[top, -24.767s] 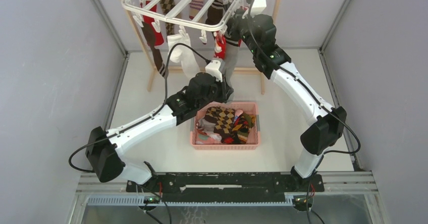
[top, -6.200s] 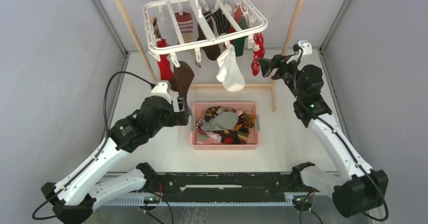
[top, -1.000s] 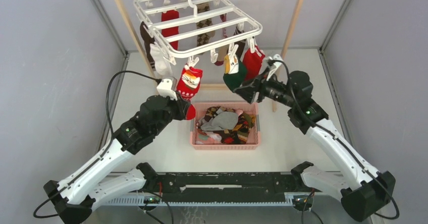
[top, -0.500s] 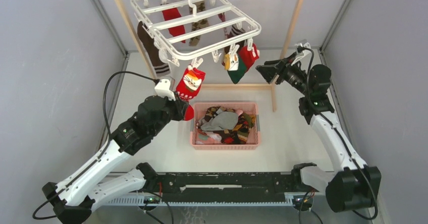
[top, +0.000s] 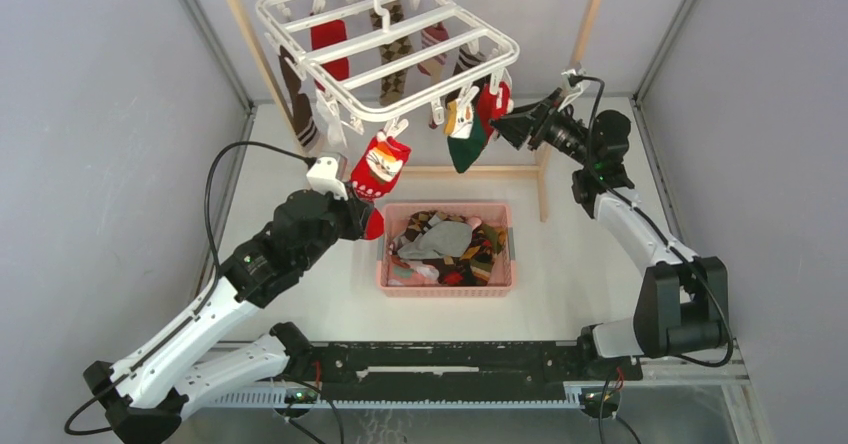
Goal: Remove the socks clipped to the hanger
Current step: Adjust the hanger on the clothesline.
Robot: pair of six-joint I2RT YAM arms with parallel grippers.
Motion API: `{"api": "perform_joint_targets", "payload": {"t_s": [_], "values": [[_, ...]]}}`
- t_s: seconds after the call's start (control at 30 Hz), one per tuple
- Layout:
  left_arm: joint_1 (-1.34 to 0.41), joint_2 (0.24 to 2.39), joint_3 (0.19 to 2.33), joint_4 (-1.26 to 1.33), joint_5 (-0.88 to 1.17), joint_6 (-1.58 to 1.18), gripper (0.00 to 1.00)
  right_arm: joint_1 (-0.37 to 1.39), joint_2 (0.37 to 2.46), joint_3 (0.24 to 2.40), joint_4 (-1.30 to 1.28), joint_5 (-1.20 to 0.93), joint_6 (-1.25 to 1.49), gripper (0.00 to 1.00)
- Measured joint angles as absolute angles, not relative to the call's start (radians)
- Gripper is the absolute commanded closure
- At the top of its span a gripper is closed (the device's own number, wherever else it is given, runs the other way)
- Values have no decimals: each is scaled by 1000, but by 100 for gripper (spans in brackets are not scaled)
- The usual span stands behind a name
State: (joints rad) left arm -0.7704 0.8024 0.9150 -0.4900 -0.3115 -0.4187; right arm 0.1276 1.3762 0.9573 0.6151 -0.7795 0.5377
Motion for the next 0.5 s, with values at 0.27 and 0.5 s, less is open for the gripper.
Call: {"api": "perform_joint_targets", "payload": {"t_s": [0.27, 0.5], "values": [[-770, 799, 915, -491, -311, -419, 84, 199, 1399, 1002, 624, -778, 524, 56], [-770, 781, 915, -498, -312, -422, 83, 224, 1399, 1011, 555, -678, 492, 86]]}}
